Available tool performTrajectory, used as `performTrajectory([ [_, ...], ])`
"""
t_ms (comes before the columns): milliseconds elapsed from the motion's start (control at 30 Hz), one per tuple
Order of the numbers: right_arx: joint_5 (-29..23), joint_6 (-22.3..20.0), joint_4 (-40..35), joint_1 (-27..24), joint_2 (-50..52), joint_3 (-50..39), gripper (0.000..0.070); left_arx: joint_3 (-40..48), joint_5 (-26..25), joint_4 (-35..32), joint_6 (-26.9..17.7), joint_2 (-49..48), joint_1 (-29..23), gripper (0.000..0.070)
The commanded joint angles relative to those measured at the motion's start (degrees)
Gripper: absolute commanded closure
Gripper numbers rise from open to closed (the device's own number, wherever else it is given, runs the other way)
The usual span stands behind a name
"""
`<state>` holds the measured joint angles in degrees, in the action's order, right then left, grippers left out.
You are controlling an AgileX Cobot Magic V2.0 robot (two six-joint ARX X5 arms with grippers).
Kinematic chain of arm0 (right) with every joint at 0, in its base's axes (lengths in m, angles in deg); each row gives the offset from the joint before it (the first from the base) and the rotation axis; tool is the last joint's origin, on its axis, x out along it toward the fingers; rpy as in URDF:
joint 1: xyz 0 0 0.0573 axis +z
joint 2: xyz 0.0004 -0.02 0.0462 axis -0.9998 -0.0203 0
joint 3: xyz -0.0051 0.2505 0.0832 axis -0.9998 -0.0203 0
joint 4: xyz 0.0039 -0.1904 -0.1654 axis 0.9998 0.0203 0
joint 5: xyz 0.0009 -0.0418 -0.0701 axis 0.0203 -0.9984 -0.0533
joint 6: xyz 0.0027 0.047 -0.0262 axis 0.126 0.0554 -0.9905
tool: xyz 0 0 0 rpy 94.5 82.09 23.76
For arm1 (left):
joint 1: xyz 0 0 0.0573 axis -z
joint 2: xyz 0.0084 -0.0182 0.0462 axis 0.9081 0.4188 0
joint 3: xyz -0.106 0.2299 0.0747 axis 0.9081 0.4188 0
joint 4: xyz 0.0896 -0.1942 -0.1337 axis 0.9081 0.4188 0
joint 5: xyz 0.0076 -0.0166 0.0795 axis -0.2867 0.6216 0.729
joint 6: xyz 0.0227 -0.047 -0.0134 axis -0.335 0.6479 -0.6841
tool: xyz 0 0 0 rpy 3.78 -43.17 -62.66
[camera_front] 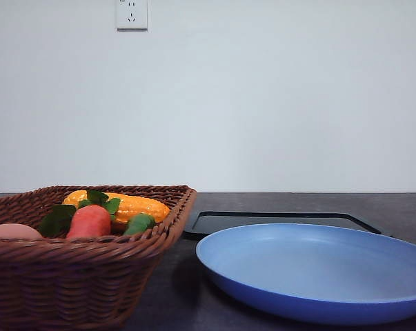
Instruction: Transfer egg from basket to plate and serve
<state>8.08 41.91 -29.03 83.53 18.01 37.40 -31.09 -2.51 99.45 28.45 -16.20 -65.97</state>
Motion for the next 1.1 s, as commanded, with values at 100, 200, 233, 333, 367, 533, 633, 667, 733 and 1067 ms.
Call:
performTrajectory([
  [100, -0.67, 1.88, 2.75, -0.11, -0.18, 2.85, 0.07, -0.7, -3.21, 3.19, 1.63, 0.75, -0.11, 0.07],
  [200, -1.38, 1.8, 4.81, -0.13, -1.99, 5.54, 0.07, -3.79, -3.52, 5.38, 1.63, 2.92, -0.11, 0.07],
  [233, -1.4, 1.48, 5.38, -0.13, -3.12, 6.62, 0.07, -5.16, -3.77, 5.94, 1.61, 4.19, -0.11, 0.07],
  [333, -1.38, 0.95, 6.21, -0.13, -7.04, 9.86, 0.07, -9.18, -5.4, 6.71, 1.55, 8.6, -0.11, 0.07],
  [367, -1.36, 0.53, 6.33, -0.13, -8.52, 10.99, 0.07, -10.47, -6.08, 6.67, 1.51, 10.19, -0.11, 0.07],
  [533, 0.1, -3.78, 8.45, -0.13, -18.05, 18.09, 0.07, -17.64, -9.14, 6.69, -1.19, 19.47, -0.11, 0.07],
  [633, 2.38, -5.54, 10.39, -0.11, -24.15, 22.73, 0.07, -22.09, -12.77, 6.73, -4.04, 25.62, -0.02, 0.07],
  [667, 3.45, -6.13, 11.11, -0.11, -26.1, 24.18, 0.07, -23.58, -14.23, 6.78, -4.4, 27.79, 0.07, 0.07],
  [733, 6.54, -6.98, 13.0, -0.11, -30.73, 27.43, 0.07, -26.55, -17.03, 7.52, -4.49, 32.16, 0.31, 0.07],
  [1067, 19.04, -12.65, 25.8, -0.07, -47.63, 35.46, 0.07, -38.08, -26.44, 20.85, -10.87, 50.19, 6.84, 0.07],
])
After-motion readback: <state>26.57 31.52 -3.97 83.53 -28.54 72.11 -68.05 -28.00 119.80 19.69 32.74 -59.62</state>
